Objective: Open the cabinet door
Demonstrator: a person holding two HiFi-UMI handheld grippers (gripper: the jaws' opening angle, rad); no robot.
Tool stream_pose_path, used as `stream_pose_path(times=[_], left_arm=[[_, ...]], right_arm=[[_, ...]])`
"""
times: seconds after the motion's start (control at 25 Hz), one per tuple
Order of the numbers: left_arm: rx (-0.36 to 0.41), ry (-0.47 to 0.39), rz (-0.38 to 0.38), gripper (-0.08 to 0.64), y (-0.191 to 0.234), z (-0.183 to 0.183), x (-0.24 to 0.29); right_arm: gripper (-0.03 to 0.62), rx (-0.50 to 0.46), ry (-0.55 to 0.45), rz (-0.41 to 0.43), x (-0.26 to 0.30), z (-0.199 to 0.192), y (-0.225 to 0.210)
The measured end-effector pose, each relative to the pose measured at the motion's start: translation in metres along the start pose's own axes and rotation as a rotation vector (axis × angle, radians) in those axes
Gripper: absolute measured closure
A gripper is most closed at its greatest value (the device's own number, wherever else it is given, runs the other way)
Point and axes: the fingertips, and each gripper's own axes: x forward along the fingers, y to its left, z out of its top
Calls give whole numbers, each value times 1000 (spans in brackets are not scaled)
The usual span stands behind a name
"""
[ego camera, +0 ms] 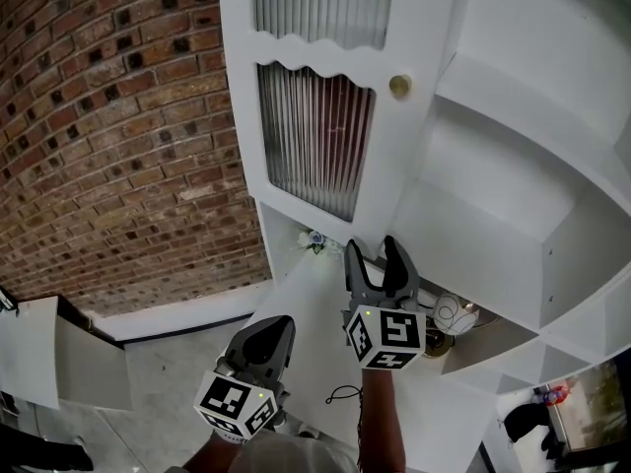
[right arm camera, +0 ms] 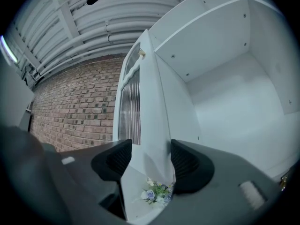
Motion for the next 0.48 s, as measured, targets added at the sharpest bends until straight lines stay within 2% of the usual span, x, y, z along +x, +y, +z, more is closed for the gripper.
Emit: stream_pose_path(times=[0.48], left_arm=[[-12,15,-16,551,-2,-5,6]], right_arm=[[334,-39,-2,12,-1,-1,5]])
